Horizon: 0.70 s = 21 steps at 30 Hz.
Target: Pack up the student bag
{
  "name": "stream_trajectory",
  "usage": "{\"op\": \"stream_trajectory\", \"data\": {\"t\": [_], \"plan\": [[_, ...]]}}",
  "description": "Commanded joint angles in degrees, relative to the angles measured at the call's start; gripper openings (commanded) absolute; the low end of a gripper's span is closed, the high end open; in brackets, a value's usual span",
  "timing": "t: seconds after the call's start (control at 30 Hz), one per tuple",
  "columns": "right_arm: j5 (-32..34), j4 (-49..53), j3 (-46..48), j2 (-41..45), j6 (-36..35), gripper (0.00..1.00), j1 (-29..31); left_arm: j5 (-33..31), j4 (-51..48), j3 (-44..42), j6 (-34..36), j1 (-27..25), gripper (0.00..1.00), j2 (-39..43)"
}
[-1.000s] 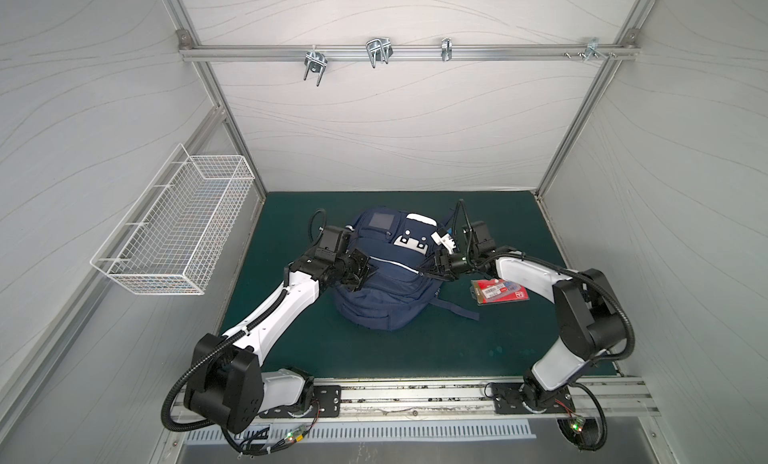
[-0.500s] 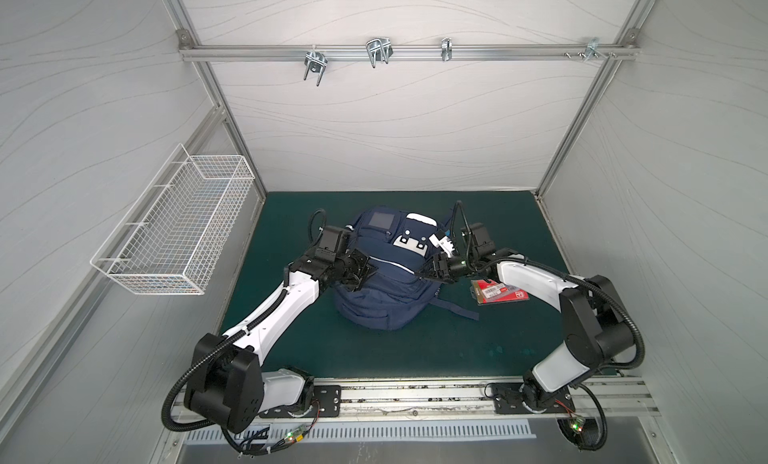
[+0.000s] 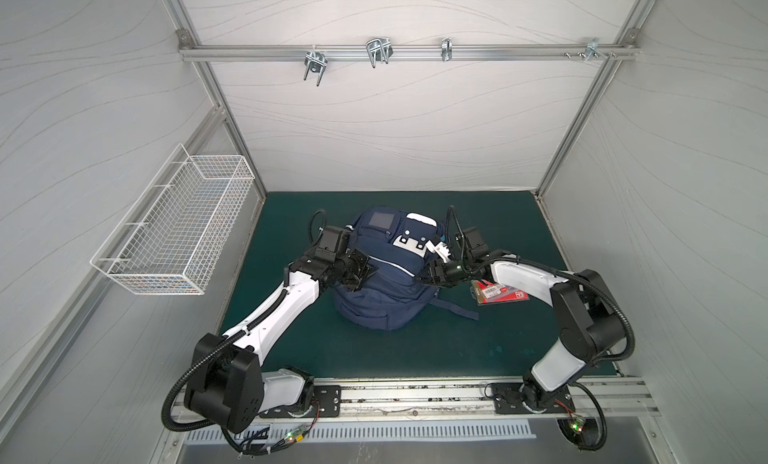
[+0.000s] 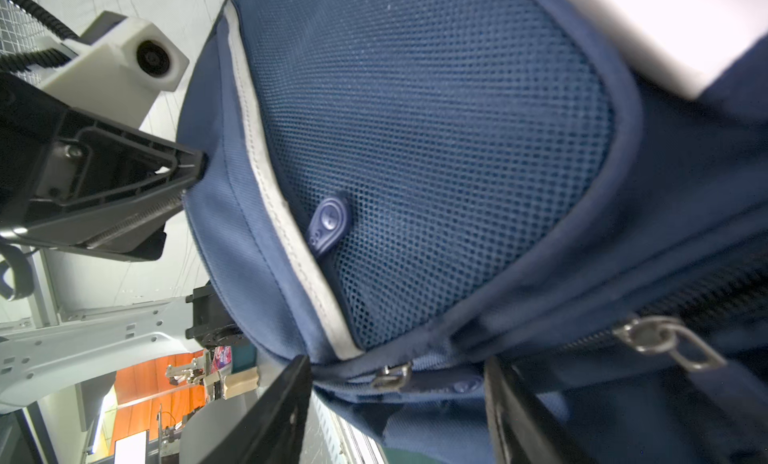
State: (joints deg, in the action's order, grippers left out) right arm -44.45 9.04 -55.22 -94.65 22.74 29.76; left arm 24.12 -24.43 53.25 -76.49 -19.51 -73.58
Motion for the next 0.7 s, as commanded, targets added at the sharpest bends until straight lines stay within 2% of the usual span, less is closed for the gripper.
{"op": "stream_trajectory", "data": {"t": [0.0,0.27,0.5,0.6,0.67], "plan": [[-0.6,0.2,0.3,1.7,-1.6,0.62,1.4,0.7,6.2,1.5,-0.1,0.3,0.00,0.4],[1.7,2.3,0.4,3.3,-2.7,0.49,4.3,0.7,6.2,1.5,-0.2,0.3,0.00,0.2],[7.9,3.7,1.9,6.2,-2.9,0.50,6.6,0.8,6.2,1.1,-0.1,0.3,0.00,0.1],[9.3,3.7,2.6,7.0,-2.6,0.44,7.2,0.8,6.2,1.1,-0.1,0.4,0.00,0.1],[10.2,3.6,2.9,7.4,-2.2,0.34,7.2,0.8,6.2,1.1,-0.1,0.4,0.00,0.0]]}}
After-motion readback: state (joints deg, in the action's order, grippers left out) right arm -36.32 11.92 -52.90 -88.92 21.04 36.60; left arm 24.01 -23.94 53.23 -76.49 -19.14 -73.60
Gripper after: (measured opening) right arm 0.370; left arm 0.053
